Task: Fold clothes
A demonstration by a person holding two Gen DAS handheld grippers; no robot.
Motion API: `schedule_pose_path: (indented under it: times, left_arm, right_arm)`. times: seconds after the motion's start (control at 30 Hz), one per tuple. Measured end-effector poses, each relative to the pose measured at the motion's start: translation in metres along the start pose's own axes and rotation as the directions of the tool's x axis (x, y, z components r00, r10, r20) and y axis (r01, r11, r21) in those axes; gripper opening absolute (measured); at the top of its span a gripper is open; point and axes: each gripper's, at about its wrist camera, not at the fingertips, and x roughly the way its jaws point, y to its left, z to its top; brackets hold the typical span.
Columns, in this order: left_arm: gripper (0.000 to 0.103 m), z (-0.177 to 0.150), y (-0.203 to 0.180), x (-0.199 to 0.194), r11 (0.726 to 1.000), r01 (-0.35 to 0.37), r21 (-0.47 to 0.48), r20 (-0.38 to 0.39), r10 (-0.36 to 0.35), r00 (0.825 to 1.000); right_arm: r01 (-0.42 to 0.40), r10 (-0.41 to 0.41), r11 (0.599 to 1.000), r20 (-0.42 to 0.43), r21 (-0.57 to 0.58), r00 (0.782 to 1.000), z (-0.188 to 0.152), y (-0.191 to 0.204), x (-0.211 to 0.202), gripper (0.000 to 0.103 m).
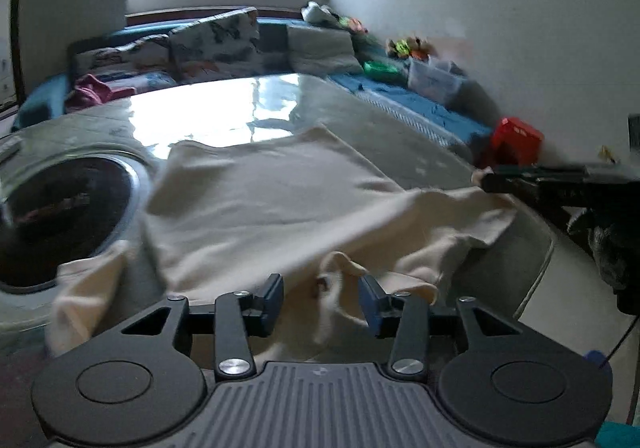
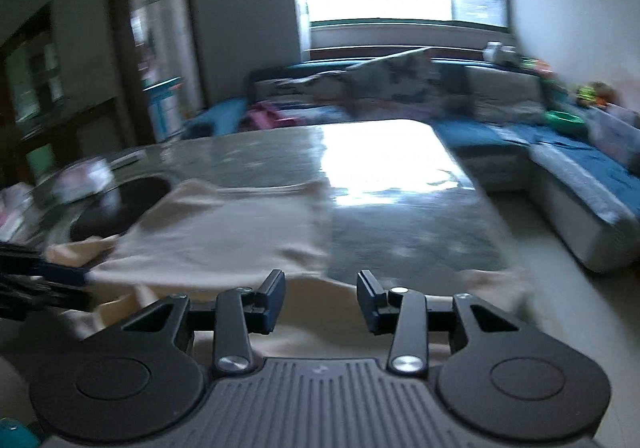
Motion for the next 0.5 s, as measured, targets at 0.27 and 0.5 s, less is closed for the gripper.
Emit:
schedule_pose_path:
  times: [0.27,0.5]
  left_arm:
    - [0.002,-0.010,-0.001,0.016,1.000,0.027,0.007,-0.044,-0.027,0.999]
    - [0.003,-0.027,-0.016,-0.038,0.955,0.241,0.172,0.020,-0.248,0.969]
  right_arm:
    - [-0.145,0.140,0.983,-0.054,-0.112,0.989,0.005,0.044,0.016,0.041]
    - [-0.181,0.167,0.963,-0.087,-0.197,0.982,0.007,0.061,0.013,0.041]
